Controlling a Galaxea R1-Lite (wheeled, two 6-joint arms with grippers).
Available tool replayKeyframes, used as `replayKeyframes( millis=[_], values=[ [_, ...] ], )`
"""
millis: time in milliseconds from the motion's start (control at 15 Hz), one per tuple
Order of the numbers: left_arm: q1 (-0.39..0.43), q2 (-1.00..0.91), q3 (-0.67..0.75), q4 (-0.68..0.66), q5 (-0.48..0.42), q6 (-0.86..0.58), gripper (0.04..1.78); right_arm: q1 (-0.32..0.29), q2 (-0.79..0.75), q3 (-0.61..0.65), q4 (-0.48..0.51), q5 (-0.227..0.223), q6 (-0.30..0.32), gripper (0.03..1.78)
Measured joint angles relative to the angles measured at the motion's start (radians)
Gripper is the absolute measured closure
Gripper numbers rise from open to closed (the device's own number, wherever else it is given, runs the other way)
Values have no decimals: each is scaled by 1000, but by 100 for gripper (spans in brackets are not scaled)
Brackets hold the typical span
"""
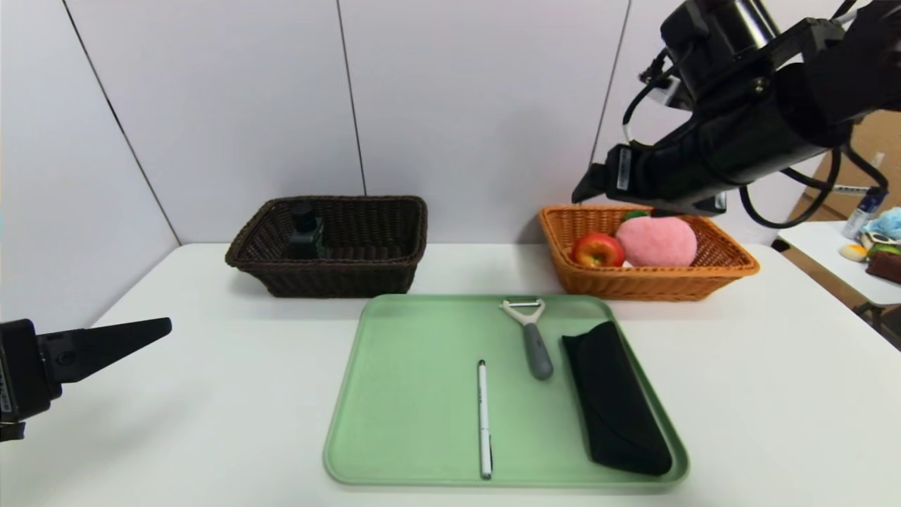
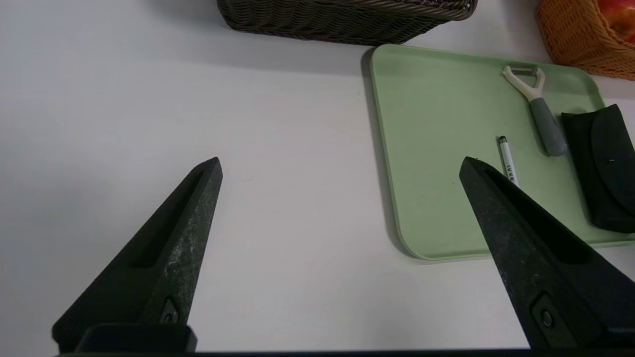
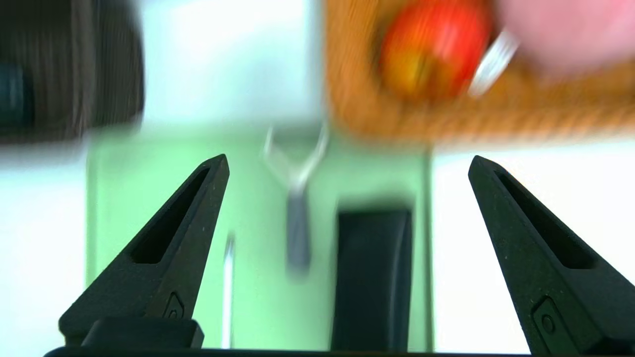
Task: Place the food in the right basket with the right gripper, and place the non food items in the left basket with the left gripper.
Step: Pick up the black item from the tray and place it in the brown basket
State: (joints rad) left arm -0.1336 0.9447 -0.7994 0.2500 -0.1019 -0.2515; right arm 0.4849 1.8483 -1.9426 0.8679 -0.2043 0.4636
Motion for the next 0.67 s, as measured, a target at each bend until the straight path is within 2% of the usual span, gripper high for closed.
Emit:
replayKeyframes(
  millis=[133, 267, 400, 533, 667],
  values=[
    [0, -8, 5, 1, -1, 0, 13, 84, -28, -2, 155, 70, 83, 14],
    [0, -19, 11, 17, 0, 0, 13, 160, -28, -3, 235, 127, 169, 13],
    [0, -34, 19, 27, -1, -1, 13, 211, 0, -2, 256, 174, 270, 12],
    [0, -50, 33, 29, -1, -1, 13, 254, 40, -2, 257, 247, 342, 12],
    [0, -67, 42, 35, 0, -1, 13, 289, 86, -2, 256, 258, 367, 12]
  ],
)
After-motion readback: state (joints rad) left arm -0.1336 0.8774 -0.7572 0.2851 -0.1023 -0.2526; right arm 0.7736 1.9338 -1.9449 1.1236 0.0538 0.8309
